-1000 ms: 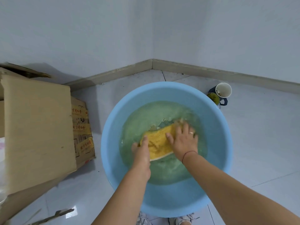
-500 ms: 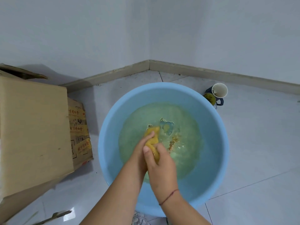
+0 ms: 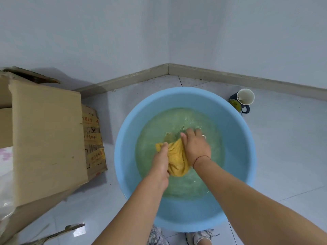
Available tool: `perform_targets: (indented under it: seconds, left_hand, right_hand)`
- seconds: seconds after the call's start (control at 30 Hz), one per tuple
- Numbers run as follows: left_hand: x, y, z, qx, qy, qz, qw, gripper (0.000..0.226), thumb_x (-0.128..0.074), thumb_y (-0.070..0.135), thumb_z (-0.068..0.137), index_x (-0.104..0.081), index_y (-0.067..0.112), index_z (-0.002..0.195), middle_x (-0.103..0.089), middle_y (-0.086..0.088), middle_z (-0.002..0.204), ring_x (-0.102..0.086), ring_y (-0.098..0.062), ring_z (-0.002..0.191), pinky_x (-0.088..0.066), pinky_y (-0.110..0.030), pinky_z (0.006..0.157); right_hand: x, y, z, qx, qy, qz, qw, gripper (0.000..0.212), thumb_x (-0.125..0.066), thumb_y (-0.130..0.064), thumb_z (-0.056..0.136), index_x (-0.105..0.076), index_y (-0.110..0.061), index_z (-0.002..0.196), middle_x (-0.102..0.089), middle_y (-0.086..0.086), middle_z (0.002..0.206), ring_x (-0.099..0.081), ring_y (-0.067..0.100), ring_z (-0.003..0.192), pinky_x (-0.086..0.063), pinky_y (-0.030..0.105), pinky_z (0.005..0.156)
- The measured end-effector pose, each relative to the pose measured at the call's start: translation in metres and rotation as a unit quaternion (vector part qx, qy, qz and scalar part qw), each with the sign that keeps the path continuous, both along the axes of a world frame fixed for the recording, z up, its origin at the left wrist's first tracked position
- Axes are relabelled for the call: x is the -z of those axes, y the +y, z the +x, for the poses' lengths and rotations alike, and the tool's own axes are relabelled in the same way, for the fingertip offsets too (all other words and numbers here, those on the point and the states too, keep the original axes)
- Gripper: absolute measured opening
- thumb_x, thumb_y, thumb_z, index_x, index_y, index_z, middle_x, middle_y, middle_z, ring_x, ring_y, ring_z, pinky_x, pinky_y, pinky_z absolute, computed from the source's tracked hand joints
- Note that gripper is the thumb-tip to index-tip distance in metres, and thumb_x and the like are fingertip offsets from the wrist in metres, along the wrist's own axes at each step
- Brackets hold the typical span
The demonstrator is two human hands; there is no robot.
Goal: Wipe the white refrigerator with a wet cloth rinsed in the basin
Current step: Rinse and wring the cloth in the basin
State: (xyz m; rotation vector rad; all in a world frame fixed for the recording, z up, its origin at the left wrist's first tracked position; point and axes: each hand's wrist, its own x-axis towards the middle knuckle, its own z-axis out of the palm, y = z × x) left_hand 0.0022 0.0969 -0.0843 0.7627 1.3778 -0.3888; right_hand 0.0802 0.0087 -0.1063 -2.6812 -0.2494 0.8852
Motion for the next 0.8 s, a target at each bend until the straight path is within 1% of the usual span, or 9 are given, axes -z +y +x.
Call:
perform_targets:
  seconds: [0.07, 0.2, 0.27, 0.37, 0.47, 0.53, 0.6, 0.7, 0.8]
  left_hand:
    - [0.004, 0.003, -0.007, -0.022, 0.009, 0.022, 0.999, 0.051, -0.048, 0.059, 0.091, -0.056, 0.021, 0.124, -0.065, 0.000, 0.115, -0.062, -0.019, 0.104, -0.045, -0.044, 0.101]
    - [0.010, 0.007, -0.018, -0.035, 0.033, 0.012, 0.999, 0.073, -0.051, 0.072, 0.078, -0.031, 0.044, 0.142, -0.044, 0.003, 0.145, -0.046, -0.027, 0.129, -0.029, -0.060, 0.108]
    - [0.009, 0.007, -0.016, -0.036, 0.040, -0.009, 0.999, 0.071, -0.047, 0.074, 0.081, -0.026, 0.047, 0.144, -0.039, 0.002, 0.150, -0.041, -0.027, 0.134, -0.021, -0.066, 0.108]
    - [0.009, 0.007, -0.012, -0.019, 0.037, -0.065, 0.997, 0.074, -0.039, 0.077, 0.082, -0.032, 0.040, 0.145, -0.042, 0.001, 0.149, -0.041, -0.026, 0.133, -0.018, -0.067, 0.106]
    - [0.002, 0.007, -0.008, 0.005, 0.001, -0.101, 0.995, 0.073, -0.030, 0.080, 0.082, -0.048, 0.032, 0.134, -0.057, 0.000, 0.133, -0.052, -0.026, 0.119, -0.020, -0.063, 0.107]
    - [0.003, 0.011, -0.007, -0.025, -0.017, -0.125, 0.992, 0.078, -0.037, 0.084, 0.075, -0.060, 0.023, 0.120, -0.068, -0.006, 0.111, -0.062, -0.025, 0.102, -0.035, -0.053, 0.105]
    - [-0.003, 0.017, -0.004, -0.066, -0.040, -0.146, 0.986, 0.072, -0.047, 0.075, 0.078, -0.068, 0.011, 0.101, -0.072, -0.013, 0.090, -0.069, -0.025, 0.083, -0.050, -0.040, 0.089]
    - [-0.008, 0.024, -0.003, -0.045, -0.069, -0.133, 0.988, 0.036, -0.062, 0.048, 0.083, -0.059, 0.012, 0.087, -0.061, -0.010, 0.074, -0.063, -0.022, 0.065, -0.056, -0.031, 0.064]
    - [-0.008, 0.018, -0.006, -0.010, -0.062, -0.094, 0.994, 0.025, -0.062, 0.035, 0.080, -0.049, 0.013, 0.075, -0.054, -0.004, 0.055, -0.055, -0.015, 0.042, -0.045, -0.017, 0.043]
  right_hand:
    - [0.006, -0.007, 0.001, -0.001, -0.011, -0.008, 1.000, 0.043, -0.026, -0.042, 0.101, -0.044, -0.013, 0.127, -0.040, 0.014, 0.131, -0.044, 0.036, 0.116, -0.039, 0.042, 0.091]
    - [0.017, -0.026, -0.007, -0.130, -0.036, -0.090, 0.987, 0.051, -0.029, -0.039, 0.101, -0.017, -0.024, 0.148, -0.028, 0.006, 0.146, -0.037, 0.029, 0.128, -0.035, 0.044, 0.102]
    - [0.017, -0.027, -0.009, -0.074, -0.010, -0.135, 0.988, 0.053, -0.035, -0.035, 0.100, -0.016, -0.024, 0.148, -0.032, 0.007, 0.143, -0.039, 0.030, 0.126, -0.038, 0.043, 0.097]
    - [0.005, -0.008, -0.017, 0.122, 0.109, -0.041, 0.986, 0.050, -0.043, -0.019, 0.096, -0.027, -0.018, 0.144, -0.039, 0.014, 0.137, -0.046, 0.036, 0.120, -0.042, 0.040, 0.093]
    - [-0.030, 0.007, -0.032, 0.135, 0.141, 0.099, 0.976, 0.040, -0.057, -0.016, 0.091, -0.048, -0.012, 0.130, -0.057, 0.010, 0.121, -0.055, 0.028, 0.110, -0.040, 0.028, 0.088]
    - [-0.060, 0.009, -0.047, 0.113, 0.147, 0.174, 0.967, 0.020, -0.063, -0.017, 0.088, -0.058, -0.016, 0.107, -0.062, 0.003, 0.096, -0.057, 0.022, 0.091, -0.038, 0.026, 0.074]
    - [-0.089, 0.010, -0.066, 0.096, 0.159, 0.225, 0.956, 0.010, -0.064, -0.023, 0.088, -0.056, -0.022, 0.095, -0.059, -0.004, 0.082, -0.053, 0.016, 0.078, -0.038, 0.027, 0.069]
    - [-0.114, 0.012, -0.091, 0.092, 0.136, 0.232, 0.959, 0.019, -0.060, -0.042, 0.088, -0.051, -0.025, 0.088, -0.051, -0.008, 0.067, -0.047, 0.014, 0.067, -0.038, 0.028, 0.062]
    - [-0.112, 0.019, -0.088, 0.104, 0.074, 0.178, 0.976, 0.039, -0.047, -0.064, 0.085, -0.052, -0.025, 0.086, -0.059, -0.004, 0.070, -0.055, 0.020, 0.071, -0.037, 0.030, 0.060]
